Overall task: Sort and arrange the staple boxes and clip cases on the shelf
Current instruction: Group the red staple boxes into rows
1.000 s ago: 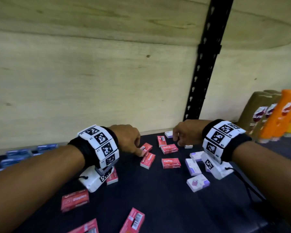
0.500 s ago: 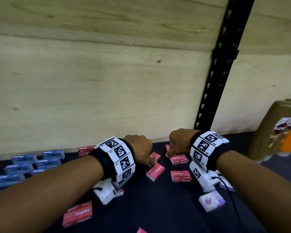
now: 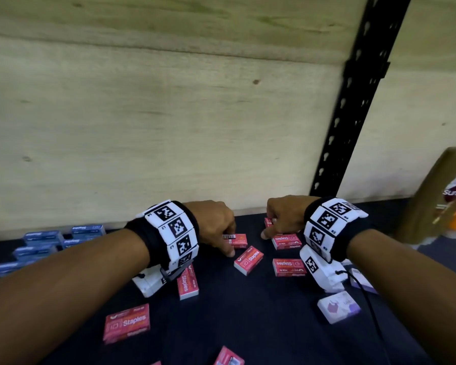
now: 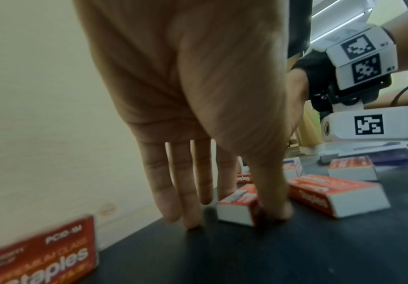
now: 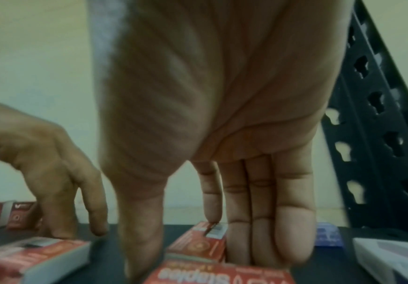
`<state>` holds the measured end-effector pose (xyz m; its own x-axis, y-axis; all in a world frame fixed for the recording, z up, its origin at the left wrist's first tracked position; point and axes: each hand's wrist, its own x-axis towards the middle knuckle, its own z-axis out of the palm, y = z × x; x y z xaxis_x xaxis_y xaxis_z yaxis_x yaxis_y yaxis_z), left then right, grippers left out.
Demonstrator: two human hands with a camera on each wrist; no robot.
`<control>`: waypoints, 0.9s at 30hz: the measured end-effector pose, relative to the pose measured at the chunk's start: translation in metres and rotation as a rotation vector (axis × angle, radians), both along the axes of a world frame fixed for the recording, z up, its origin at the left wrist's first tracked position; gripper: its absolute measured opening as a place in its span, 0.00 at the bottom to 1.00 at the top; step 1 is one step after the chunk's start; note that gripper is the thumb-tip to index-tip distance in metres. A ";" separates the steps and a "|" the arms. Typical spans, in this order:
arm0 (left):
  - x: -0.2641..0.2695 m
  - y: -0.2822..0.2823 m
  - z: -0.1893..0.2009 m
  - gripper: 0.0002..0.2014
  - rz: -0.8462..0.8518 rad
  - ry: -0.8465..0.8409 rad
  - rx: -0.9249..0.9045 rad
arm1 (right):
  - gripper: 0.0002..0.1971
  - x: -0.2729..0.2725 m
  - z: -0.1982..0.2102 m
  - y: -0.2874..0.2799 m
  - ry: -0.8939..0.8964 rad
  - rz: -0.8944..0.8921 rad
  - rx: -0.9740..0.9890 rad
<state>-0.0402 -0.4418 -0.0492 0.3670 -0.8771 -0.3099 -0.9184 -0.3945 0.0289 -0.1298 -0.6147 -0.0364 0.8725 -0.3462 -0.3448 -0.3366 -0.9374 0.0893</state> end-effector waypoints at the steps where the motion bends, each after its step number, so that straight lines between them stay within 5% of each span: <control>1: 0.000 0.000 0.001 0.21 -0.004 0.003 -0.006 | 0.31 -0.001 -0.001 0.001 -0.007 0.001 -0.018; 7: 0.003 0.010 0.007 0.18 -0.034 0.013 0.059 | 0.29 0.002 -0.002 0.003 0.005 0.020 -0.053; 12: 0.008 0.019 0.016 0.17 0.016 0.019 0.075 | 0.11 0.008 0.009 -0.004 0.015 0.024 0.046; 27: 0.009 0.024 0.009 0.18 0.033 -0.033 0.039 | 0.11 0.002 0.008 0.000 -0.019 0.046 0.037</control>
